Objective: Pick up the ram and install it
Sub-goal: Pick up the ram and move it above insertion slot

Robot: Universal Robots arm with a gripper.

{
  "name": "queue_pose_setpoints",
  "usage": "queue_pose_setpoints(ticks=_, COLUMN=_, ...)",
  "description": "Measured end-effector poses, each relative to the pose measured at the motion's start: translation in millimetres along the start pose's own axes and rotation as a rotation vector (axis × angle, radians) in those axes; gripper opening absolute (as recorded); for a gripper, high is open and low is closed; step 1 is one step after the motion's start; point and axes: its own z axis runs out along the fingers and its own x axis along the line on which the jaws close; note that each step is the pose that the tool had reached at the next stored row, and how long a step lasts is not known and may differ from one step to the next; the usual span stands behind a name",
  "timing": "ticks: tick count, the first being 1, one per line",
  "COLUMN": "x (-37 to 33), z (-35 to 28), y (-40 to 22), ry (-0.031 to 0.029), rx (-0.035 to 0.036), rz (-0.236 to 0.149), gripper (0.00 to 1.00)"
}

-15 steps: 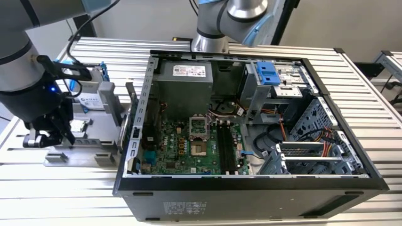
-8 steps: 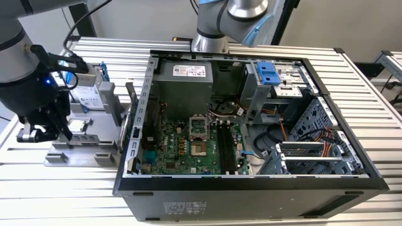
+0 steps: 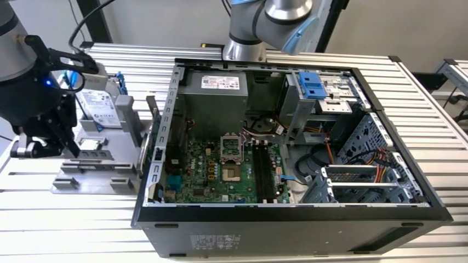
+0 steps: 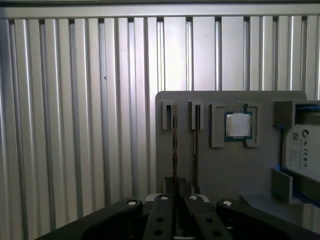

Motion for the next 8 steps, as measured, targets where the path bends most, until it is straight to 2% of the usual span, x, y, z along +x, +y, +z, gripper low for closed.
queue_pose_setpoints(ticks=2, x=-0.1, z=-3.2, y=0.3, ry=-0.0002, rx=0.003, rz=0.0, gripper=0.0)
queue_pose_setpoints(ticks=6, x=-0.1, z=-6.8, y=1.0, ry=-0.0014, rx=0.0228, rz=0.0, gripper=0.0)
queue_pose_setpoints(ticks=8, x=0.0, z=-10.2, y=1.1, ry=-0.0015, rx=0.0267, rz=0.0, gripper=0.0)
